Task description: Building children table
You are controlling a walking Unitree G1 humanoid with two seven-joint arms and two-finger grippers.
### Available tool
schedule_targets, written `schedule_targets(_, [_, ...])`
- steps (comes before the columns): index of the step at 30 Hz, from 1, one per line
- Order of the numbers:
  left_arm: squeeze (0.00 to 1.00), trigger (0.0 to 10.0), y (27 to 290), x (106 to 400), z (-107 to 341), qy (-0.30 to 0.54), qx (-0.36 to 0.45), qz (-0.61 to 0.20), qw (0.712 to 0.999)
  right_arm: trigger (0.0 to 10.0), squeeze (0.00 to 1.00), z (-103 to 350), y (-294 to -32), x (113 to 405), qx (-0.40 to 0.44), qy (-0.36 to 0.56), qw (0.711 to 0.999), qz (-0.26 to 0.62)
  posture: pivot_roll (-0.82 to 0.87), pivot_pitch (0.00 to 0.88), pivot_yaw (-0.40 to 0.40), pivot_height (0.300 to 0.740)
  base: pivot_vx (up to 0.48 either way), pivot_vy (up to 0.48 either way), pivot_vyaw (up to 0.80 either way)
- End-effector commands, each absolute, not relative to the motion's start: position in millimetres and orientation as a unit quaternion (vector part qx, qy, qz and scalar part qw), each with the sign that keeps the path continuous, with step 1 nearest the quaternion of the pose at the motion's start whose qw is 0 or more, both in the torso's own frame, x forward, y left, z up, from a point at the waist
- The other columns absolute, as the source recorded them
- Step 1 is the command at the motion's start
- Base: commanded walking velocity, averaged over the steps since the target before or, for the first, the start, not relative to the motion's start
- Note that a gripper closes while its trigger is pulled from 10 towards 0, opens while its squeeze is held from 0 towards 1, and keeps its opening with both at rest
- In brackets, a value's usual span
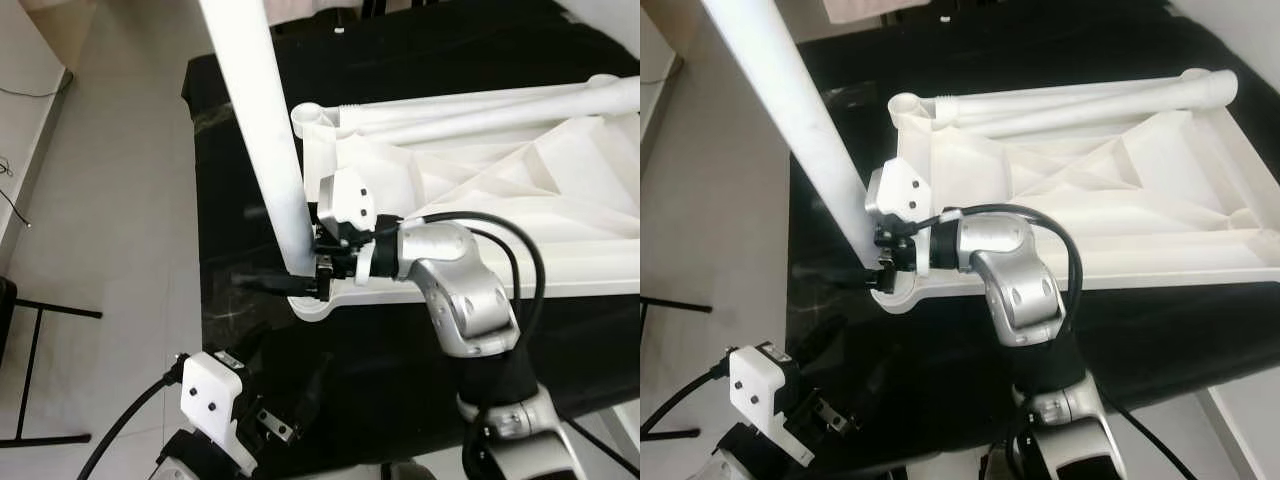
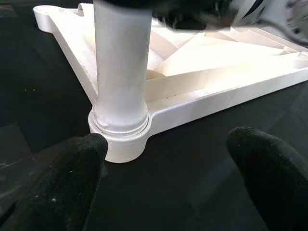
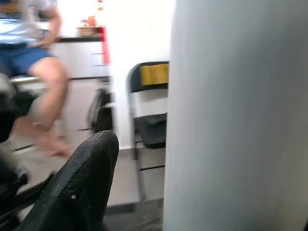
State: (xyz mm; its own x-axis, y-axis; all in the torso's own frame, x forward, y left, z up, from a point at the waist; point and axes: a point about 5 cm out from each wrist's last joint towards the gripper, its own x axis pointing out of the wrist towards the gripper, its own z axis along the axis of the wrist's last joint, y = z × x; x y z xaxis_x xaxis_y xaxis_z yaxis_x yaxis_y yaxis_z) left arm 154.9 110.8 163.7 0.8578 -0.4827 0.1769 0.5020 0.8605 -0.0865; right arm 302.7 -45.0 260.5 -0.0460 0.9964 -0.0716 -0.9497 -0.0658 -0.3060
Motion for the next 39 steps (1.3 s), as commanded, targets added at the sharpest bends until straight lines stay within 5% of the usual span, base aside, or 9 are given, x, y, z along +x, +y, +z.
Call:
schedule_targets(1, [0.0,10.0,111.0,151.8,159.8,-0.064,-0.062,-0.255,0.963,10.0,0.0,256.6,-32.4,297.8,-0.129,-0.088,0.64,0.752,0.01,0.259,0.074,0.74,0.0,0.0,0.0])
schedule_targets(7, [0.0,10.0,110.7,151.0,160.5,-0.064,-0.063,-0.253,0.963,10.0,0.0,257.0,-26.0,309.8,-0.124,-0.075,0.622,0.77,0.02,0.268,0.075,0.74,0.0,0.0,0.0])
schedule_targets(9, [0.0,10.0,110.4,150.6,161.2,-0.064,-0.064,-0.253,0.963,4.2,0.0,256.0,-23.9,313.4,-0.112,-0.064,0.607,0.785,0.02,0.272,0.072,0.74,0.0,0.0,0.0])
schedule_targets(10, [0.0,10.0,110.4,150.6,161.2,-0.064,-0.064,-0.253,0.963,4.2,0.0,256.0,-23.9,313.4,-0.112,-0.064,0.607,0.785,0.02,0.272,0.072,0.74,0.0,0.0,0.0])
schedule_targets(11, [0.0,10.0,110.1,150.6,161.4,-0.064,-0.064,-0.253,0.963,0.0,0.0,255.0,-24.3,313.8,-0.109,-0.06,0.599,0.791,0.02,0.274,0.071,0.74,0.0,0.0,0.0])
schedule_targets(17, [0.0,10.0,109.1,151.0,161.5,-0.065,-0.065,-0.253,0.963,0.0,0.0,251.0,-26.6,318.8,-0.116,-0.068,0.615,0.777,0.01,0.276,0.069,0.74,0.0,0.0,0.0])
schedule_targets(24, [0.0,10.0,108.2,151.1,161.4,-0.066,-0.067,-0.253,0.963,0.0,0.0,243.9,-34.0,332.6,-0.11,-0.071,0.762,0.635,0.01,0.279,0.06,0.74,0.0,0.0,0.0])
schedule_targets(30, [0.0,10.0,110.3,152.6,162.8,-0.069,-0.067,-0.253,0.963,0.0,0.0,202.9,-55.9,306.3,-0.094,-0.026,0.951,0.293,0.01,0.29,0.065,0.74,0.0,0.0,0.0])
schedule_targets(39, [0.0,10.0,112.7,153.7,162.2,-0.068,-0.062,-0.252,0.963,0.0,0.0,195.7,-50.0,298.7,-0.089,-0.011,0.953,0.29,0.04,0.275,0.072,0.74,0.0,0.0,0.0])
